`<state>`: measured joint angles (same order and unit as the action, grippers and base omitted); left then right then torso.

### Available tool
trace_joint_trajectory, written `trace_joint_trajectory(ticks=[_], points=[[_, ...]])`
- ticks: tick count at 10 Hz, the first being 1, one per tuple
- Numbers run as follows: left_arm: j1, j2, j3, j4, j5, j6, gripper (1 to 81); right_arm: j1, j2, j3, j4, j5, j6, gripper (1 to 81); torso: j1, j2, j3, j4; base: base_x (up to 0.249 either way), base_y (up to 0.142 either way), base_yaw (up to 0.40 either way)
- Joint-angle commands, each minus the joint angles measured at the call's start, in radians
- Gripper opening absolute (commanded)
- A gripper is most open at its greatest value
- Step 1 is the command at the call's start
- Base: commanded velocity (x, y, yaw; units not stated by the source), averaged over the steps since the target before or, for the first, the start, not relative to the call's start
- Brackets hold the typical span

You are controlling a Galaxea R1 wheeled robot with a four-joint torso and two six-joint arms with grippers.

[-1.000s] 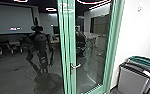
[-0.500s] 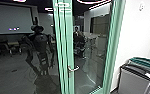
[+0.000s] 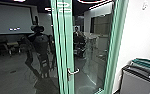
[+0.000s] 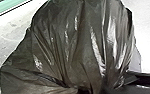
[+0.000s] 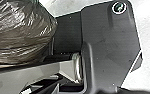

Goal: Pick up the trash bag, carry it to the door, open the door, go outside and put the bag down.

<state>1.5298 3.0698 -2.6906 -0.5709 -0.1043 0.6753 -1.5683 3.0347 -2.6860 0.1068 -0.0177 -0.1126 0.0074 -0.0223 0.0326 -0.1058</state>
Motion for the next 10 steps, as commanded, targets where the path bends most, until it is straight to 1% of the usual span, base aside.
trace_joint_trajectory(ticks=[1, 10], points=[[-0.055, 0.003, 0.008, 0.011, 0.064, 0.001, 1.0, 0.05, 0.006, 0.003, -0.01, -0.054, -0.007, 81.1, 0.0, 0.0, 0.0, 0.0, 0.132, -0.064, 0.0], [-0.055, 0.003, 0.008, 0.009, 0.064, 0.001, 1.0, 0.053, 0.005, 0.003, -0.01, -0.054, -0.007, 81.1, -0.001, 0.0, 0.0, 0.0, 0.132, -0.094, 0.0]])
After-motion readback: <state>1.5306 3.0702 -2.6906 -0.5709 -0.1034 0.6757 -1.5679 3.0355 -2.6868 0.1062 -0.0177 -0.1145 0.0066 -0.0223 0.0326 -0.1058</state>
